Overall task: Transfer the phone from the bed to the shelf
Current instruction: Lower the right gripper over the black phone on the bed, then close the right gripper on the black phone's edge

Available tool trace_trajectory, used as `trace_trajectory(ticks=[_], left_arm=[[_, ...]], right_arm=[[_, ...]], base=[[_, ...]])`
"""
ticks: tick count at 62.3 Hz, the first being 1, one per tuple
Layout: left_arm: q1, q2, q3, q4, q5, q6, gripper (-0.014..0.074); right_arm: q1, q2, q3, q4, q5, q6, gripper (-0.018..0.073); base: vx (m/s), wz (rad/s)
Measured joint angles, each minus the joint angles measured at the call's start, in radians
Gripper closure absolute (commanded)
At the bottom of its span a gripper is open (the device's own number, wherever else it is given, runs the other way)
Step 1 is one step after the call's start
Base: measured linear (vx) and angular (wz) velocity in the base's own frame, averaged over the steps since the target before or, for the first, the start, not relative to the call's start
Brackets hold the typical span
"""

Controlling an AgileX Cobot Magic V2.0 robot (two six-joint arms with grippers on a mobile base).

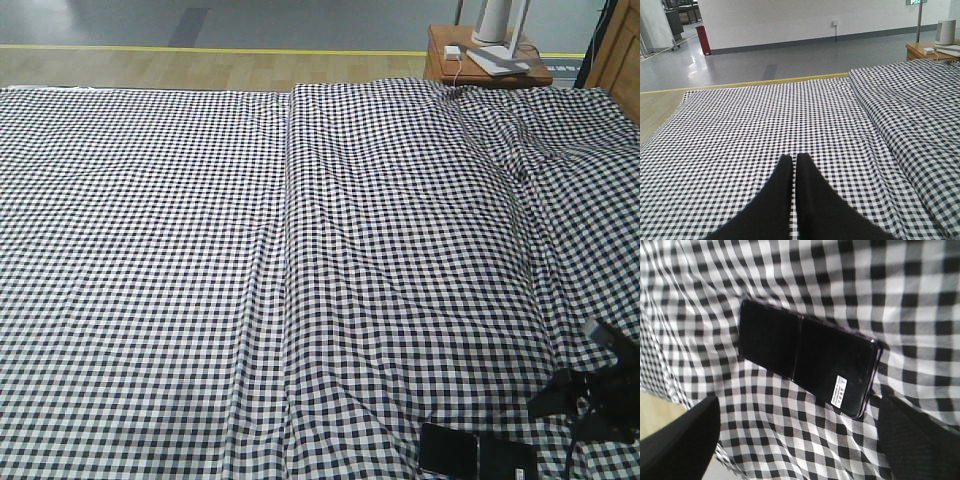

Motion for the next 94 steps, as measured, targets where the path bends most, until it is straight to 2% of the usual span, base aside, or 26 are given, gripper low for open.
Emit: trace_trajectory(ticks=[18,46,79,94], left_arm=[[0.0,0.0,0.0,0.0,0.0,0.0,0.0595],[0.0,0.0,0.0,0.0,0.0,0.0,0.0595],[0.0,0.0,0.0,0.0,0.0,0.0,0.0595],[0.0,0.0,0.0,0.0,0.0,0.0,0.0595]], right_arm=[[0.0,0.116,-0.007,0.038,-0.018,-0.078,-0.0039],[0.0,0.219,-0.011,0.168,-0.05,-0.234,-0.0036],[0.0,0.302,-0.081,0.194,-0.022,-0.241,-0.0036],[0.0,0.365,-0.096,0.239,0.006,-0.277,-0.0036]], base=[[0.0,0.0],[0.0,0.0],[0.0,0.0],[0.0,0.0]])
